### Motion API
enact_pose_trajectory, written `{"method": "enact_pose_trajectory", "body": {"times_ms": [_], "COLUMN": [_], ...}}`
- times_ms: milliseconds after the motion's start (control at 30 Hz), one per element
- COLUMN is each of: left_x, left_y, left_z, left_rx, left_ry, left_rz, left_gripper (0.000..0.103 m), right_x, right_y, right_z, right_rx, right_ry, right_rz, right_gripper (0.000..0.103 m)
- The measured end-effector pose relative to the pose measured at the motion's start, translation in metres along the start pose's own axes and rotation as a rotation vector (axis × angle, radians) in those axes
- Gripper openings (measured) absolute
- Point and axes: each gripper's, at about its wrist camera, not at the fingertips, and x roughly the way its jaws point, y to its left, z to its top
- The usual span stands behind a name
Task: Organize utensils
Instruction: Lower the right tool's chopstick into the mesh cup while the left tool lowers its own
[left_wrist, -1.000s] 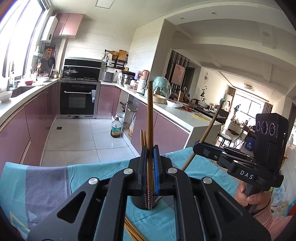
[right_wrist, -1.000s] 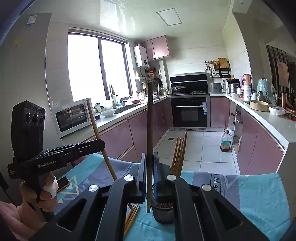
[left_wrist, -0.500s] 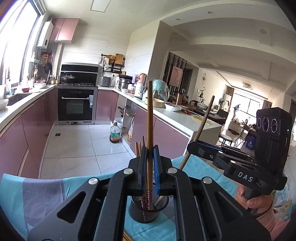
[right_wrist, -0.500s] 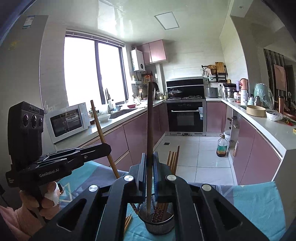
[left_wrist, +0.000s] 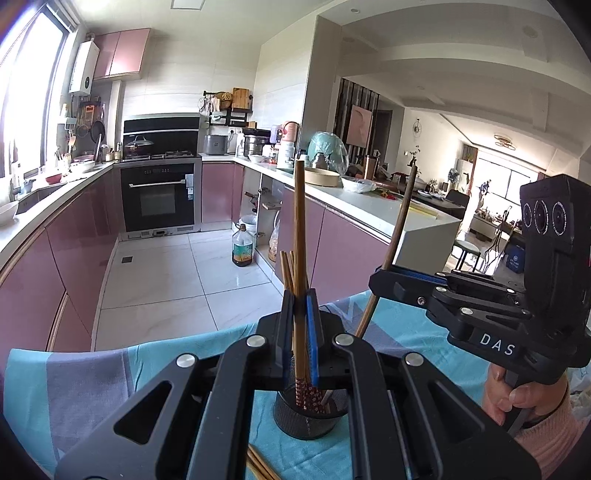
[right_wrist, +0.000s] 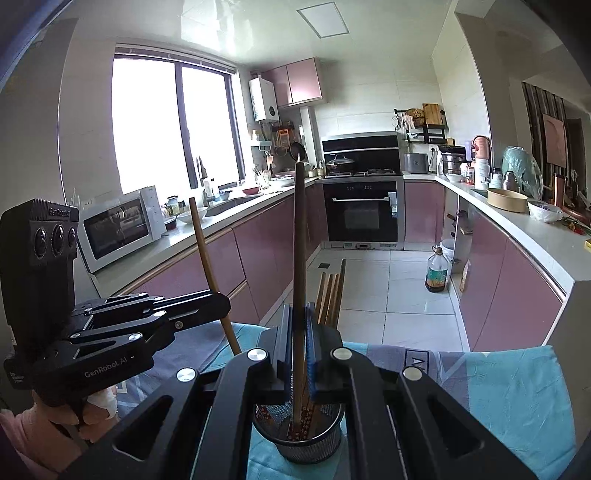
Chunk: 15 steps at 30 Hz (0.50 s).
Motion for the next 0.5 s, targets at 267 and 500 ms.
{"method": "enact_pose_trajectory", "body": {"times_ms": [267, 500], "left_x": [0.016, 0.030], "left_y": [0.002, 0.013], "left_z": [-0.011, -0.017], "left_rx": [-0.002, -0.021], "left_ry": [0.076, 0.143], "left_rz": [-0.007, -0.030], "left_gripper": [0.007, 0.007], "right_x": [0.012, 0.029], "right_y": [-0.001, -0.004], "right_z": [-0.007, -0.012], "right_rx": [0.015, 0.041], "right_ry": [0.058, 0.120], "right_rz": [0.008, 0.014], "right_gripper": [0.005, 0.005]}}
